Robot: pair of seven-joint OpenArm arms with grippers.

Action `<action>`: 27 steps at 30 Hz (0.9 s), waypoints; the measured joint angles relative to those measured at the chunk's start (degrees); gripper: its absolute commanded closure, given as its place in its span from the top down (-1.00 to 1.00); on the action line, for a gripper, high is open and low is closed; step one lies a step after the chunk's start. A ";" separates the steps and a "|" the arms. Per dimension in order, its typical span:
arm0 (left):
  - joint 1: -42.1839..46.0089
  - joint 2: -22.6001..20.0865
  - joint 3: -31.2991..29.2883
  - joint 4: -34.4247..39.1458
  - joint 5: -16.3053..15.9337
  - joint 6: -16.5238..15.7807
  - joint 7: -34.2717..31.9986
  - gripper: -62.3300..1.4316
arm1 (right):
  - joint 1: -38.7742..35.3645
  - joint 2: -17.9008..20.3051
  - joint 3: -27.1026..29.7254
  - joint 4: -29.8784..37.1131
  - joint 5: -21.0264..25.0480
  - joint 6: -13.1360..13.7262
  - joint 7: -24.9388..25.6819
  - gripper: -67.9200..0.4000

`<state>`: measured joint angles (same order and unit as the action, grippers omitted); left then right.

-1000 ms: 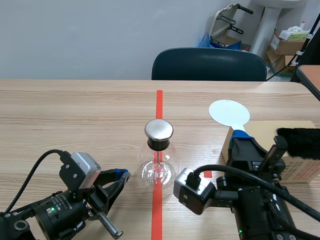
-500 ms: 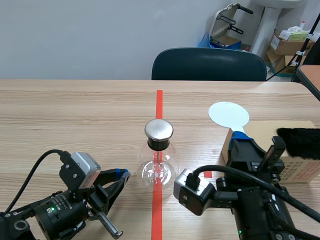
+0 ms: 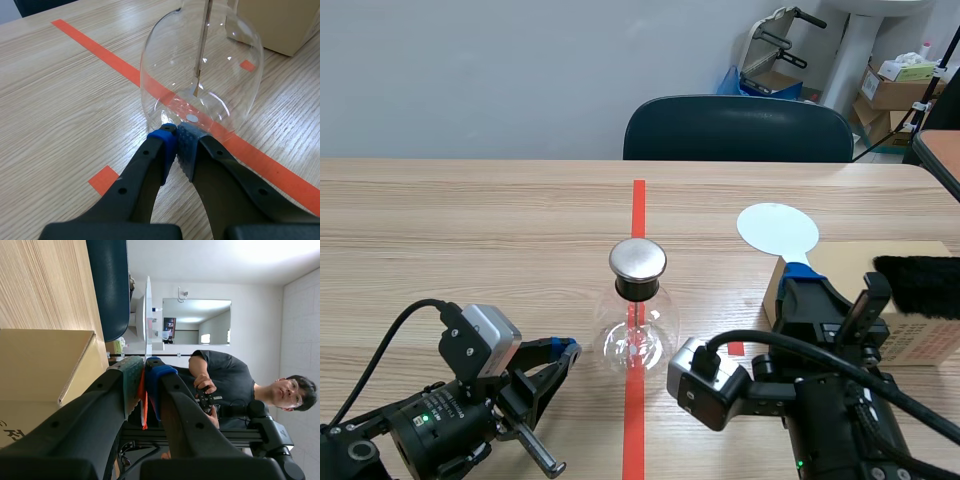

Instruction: Do the electroscope experiment

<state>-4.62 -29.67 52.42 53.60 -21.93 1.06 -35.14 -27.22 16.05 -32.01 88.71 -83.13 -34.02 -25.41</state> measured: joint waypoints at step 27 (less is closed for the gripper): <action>0.00 0.68 0.00 0.00 -0.02 0.00 0.20 -0.88 | 0.00 0.00 0.00 0.00 0.00 0.00 0.00 -0.96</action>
<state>-4.62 -28.99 52.42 53.60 -21.96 1.06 -34.94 -27.22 16.05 -32.01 88.71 -83.13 -34.02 -25.41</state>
